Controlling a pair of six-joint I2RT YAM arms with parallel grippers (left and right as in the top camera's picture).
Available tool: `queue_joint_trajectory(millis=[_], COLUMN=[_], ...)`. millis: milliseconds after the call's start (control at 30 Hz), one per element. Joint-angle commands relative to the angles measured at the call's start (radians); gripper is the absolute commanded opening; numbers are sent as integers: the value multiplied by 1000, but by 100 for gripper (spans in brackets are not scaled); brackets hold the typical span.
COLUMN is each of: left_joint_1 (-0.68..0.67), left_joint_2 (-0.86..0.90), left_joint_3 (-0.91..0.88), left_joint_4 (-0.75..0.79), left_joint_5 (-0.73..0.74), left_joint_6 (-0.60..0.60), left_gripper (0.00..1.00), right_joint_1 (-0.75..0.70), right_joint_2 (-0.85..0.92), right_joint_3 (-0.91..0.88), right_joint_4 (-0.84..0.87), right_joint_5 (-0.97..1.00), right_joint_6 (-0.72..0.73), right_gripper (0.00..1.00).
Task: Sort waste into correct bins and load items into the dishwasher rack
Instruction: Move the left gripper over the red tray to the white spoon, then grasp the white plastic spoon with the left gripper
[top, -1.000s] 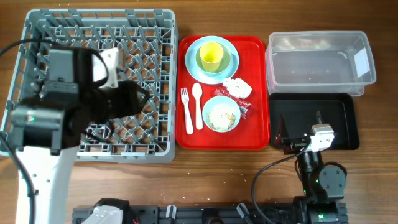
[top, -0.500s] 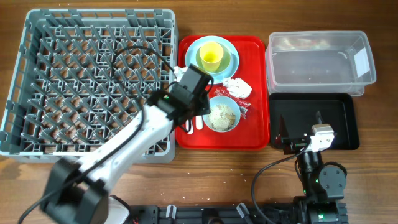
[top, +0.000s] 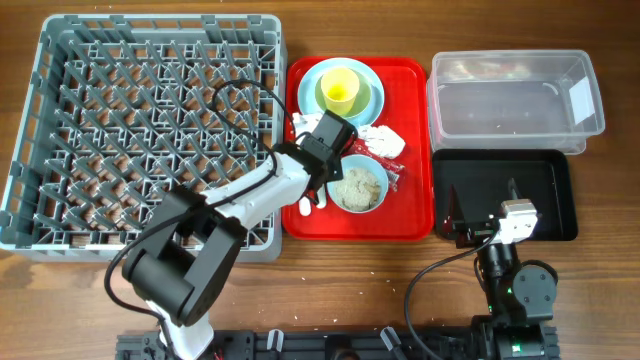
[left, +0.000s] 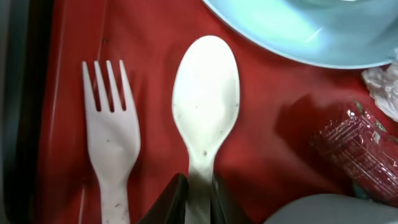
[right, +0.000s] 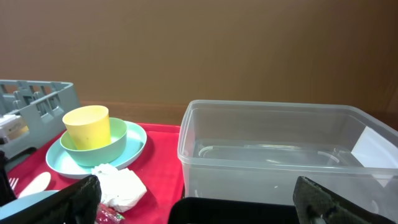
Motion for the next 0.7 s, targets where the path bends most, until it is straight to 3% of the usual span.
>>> queue_joint_trajectory(millis=[0, 200, 367, 433, 500, 533, 600, 633, 667], left_joint_1=[-5, -8, -11, -12, -12, -12, -12, -12, -12], left_joint_2=[47, 80, 18, 24, 31, 37, 51, 62, 91], left_joint_3=[-5, 5, 28, 25, 10, 5, -5, -5, -5], left_joint_4=[16, 19, 9, -18, -26, -25, -11, -6, -2], left_joint_5=[-20, -16, -27, -27, -27, -27, -27, -27, -26], left_joint_6=[-5, 4, 7, 6, 6, 6, 6, 6, 6], left_gripper=[13, 4, 4, 9, 29, 34, 37, 35, 17], right_joint_1=[5, 5, 5, 5, 5, 5, 5, 5, 5], right_joint_2=[-6, -6, -6, -6, -6, -6, -6, -6, -6], right_joint_3=[-1, -1, -1, -1, -1, -1, -1, -1, -1], right_joint_4=[3, 4, 3, 3, 3, 4, 3, 3, 4], right_joint_5=[10, 10, 10, 10, 10, 10, 10, 10, 10], right_joint_6=[-11, -11, -11, -10, -10, -11, -11, -10, -11], right_gripper=[100, 99, 100, 100, 100, 100, 100, 100, 100])
